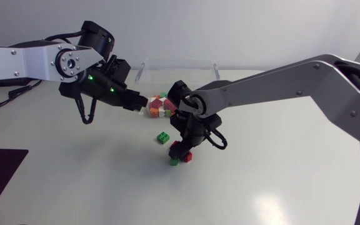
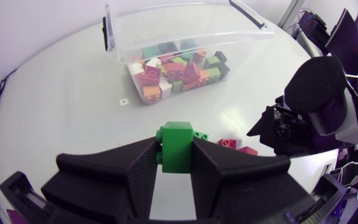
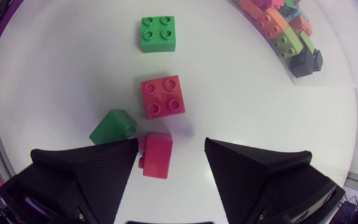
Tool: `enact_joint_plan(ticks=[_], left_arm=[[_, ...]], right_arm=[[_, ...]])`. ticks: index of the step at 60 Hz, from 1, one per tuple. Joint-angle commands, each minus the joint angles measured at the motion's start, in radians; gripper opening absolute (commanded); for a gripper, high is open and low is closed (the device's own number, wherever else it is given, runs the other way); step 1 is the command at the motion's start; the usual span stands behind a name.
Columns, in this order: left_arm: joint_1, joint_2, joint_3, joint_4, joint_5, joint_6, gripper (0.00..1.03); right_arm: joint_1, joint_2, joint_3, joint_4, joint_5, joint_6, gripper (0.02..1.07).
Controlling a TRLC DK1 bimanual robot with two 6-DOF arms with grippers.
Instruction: Place the duplo bricks in the container
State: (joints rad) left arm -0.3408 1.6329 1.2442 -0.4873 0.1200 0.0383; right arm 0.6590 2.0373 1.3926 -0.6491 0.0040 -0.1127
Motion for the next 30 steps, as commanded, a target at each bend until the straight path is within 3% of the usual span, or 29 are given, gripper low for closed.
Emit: enact_joint_plan(ticks=[1, 10, 20, 30], left_arm=[[0.016, -0.022, 0.024, 0.009, 0.006, 0.012, 0.22], [0.02, -0.034, 0.057, 0.013, 0.006, 0.014, 0.22], [0.019, -0.036, 0.089, 0.041, 0.006, 0.002, 0.22], [0.005, -0.016, 0.152, 0.092, 0.006, -0.034, 0.22]], right_arm=[[-0.007, 0.037, 0.036, -0.015, -0.004, -0.008, 0.51], [-0.002, 0.07, 0.063, -0.057, -0.007, -0.012, 0.34], [-0.004, 0.08, 0.051, -0.089, -0.012, -0.012, 0.28], [-0.027, -0.038, 0.005, -0.096, -0.013, 0.001, 0.25]])
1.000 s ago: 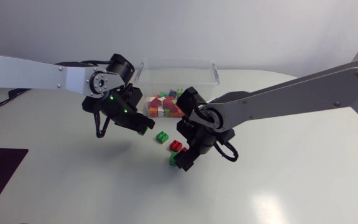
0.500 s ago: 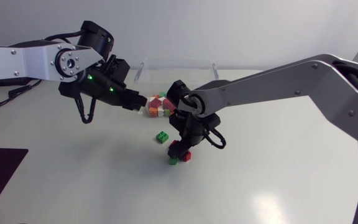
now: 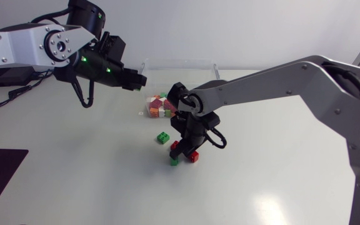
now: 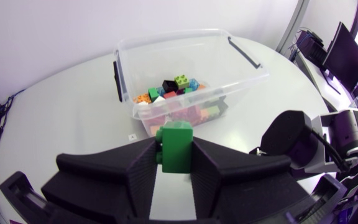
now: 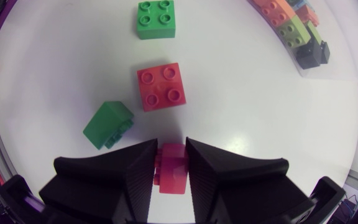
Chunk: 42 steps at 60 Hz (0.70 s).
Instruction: Place the duplo bricks in the container
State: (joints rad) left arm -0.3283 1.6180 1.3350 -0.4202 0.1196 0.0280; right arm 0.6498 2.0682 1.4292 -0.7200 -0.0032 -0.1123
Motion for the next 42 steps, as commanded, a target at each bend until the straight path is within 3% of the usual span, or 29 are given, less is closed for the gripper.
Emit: enact_joint_plan(ticks=[1, 20, 33, 40, 42], left_arm=[[-0.009, 0.003, 0.069, 0.032, 0.006, -0.025, 0.22], [-0.054, 0.169, 0.267, 0.087, -0.009, -0.062, 0.23], [-0.052, 0.333, 0.382, 0.147, -0.041, -0.073, 0.25], [-0.048, 0.395, 0.435, 0.153, -0.071, -0.076, 0.31], [-0.046, 0.414, 0.454, 0.153, -0.084, -0.077, 0.41]], right_arm=[[-0.021, -0.08, -0.033, -0.029, -0.006, 0.0, 0.25], [-0.101, -0.269, -0.003, -0.067, -0.024, 0.002, 0.25], [-0.153, -0.329, 0.04, -0.016, -0.04, 0.02, 0.25], [-0.17, -0.339, 0.059, 0.017, -0.058, 0.031, 0.25], [-0.177, -0.341, 0.066, 0.039, -0.058, 0.036, 0.25]])
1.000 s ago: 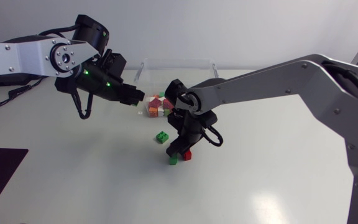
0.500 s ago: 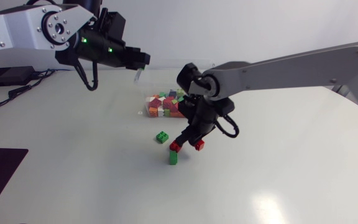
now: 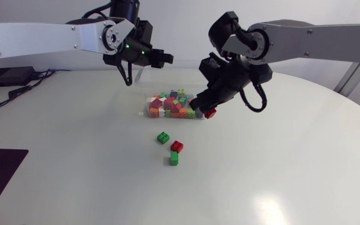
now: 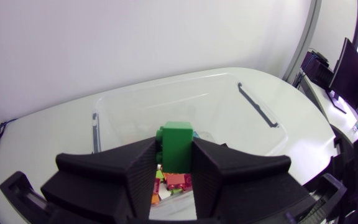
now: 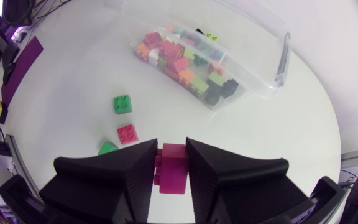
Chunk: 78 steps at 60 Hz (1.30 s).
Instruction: Place the duplo bricks in the container
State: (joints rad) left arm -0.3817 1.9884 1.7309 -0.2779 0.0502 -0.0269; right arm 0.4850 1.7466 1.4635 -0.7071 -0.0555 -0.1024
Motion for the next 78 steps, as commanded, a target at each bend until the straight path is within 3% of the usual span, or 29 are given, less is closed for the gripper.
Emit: enact_joint_plan(ticks=[1, 7, 15, 25, 42, 59, 71, 73, 78], left_arm=[[0.009, 0.052, 0.065, 0.011, -0.026, -0.022, 0.5], [0.012, 0.055, 0.067, 0.016, -0.05, -0.013, 0.78], [0.023, -0.023, 0.001, 0.006, -0.05, 0.024, 0.94], [0.043, -0.226, -0.198, 0.006, -0.023, 0.09, 0.96], [0.072, -0.487, -0.568, -0.041, 0.137, 0.263, 0.96], [0.076, -0.481, -0.703, -0.063, 0.223, 0.346, 0.96], [0.021, -0.382, -0.717, -0.067, 0.231, 0.381, 0.96], [0.012, -0.364, -0.708, -0.069, 0.231, 0.381, 0.96], [-0.003, -0.319, -0.671, -0.081, 0.229, 0.38, 0.96]], right_arm=[[-0.016, -0.019, 0.035, 0.035, -0.006, 0.026, 0.25], [-0.023, -0.019, 0.054, 0.09, -0.006, 0.04, 0.25], [-0.026, 0.001, 0.087, 0.147, -0.004, 0.05, 0.25], [-0.042, 0.036, 0.13, 0.218, -0.001, 0.064, 0.25], [-0.065, 0.113, 0.175, 0.344, 0.016, 0.073, 0.25], [-0.065, 0.179, 0.172, 0.494, 0.036, 0.076, 0.25], [-0.088, 0.263, 0.213, 0.589, 0.06, 0.066, 0.27], [-0.088, 0.28, 0.227, 0.589, 0.074, 0.064, 0.33], [-0.088, 0.295, 0.247, 0.587, 0.095, 0.064, 0.77]])
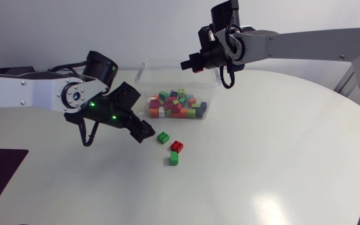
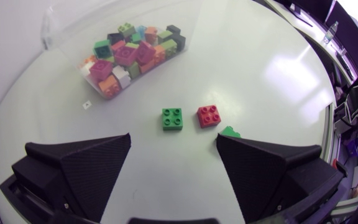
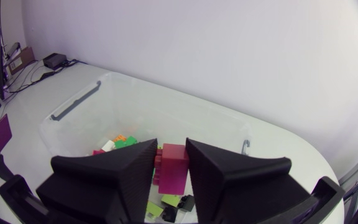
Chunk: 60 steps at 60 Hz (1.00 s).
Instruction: Place the duplo bricks in the container
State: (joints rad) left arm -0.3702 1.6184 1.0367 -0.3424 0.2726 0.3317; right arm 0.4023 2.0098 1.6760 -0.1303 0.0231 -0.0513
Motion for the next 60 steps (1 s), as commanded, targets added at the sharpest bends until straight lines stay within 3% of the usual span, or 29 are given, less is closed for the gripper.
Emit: enact_joint_plan(ticks=[1, 3, 5, 35, 60], left_arm=[[-0.015, 0.057, 0.028, -0.02, 0.007, 0.02, 0.96], [-0.021, 0.077, 0.048, -0.029, 0.007, 0.02, 0.96], [-0.029, 0.098, 0.069, -0.041, 0.005, 0.02, 0.96], [-0.068, 0.397, 0.428, -0.214, -0.121, 0.069, 0.85], [-0.088, 0.503, 0.473, -0.25, -0.141, 0.099, 0.74]], right_arm=[[-0.005, 0.03, 0.034, 0.011, 0.02, 0.013, 0.83], [-0.003, 0.018, 0.033, 0.008, 0.024, 0.011, 0.98], [0.0, -0.003, 0.021, 0.008, 0.028, 0.007, 1.03], [0.05, -0.413, -0.352, -0.055, 0.005, -0.025, 1.03], [0.102, -0.507, -0.553, -0.069, 0.005, -0.041, 1.03]])
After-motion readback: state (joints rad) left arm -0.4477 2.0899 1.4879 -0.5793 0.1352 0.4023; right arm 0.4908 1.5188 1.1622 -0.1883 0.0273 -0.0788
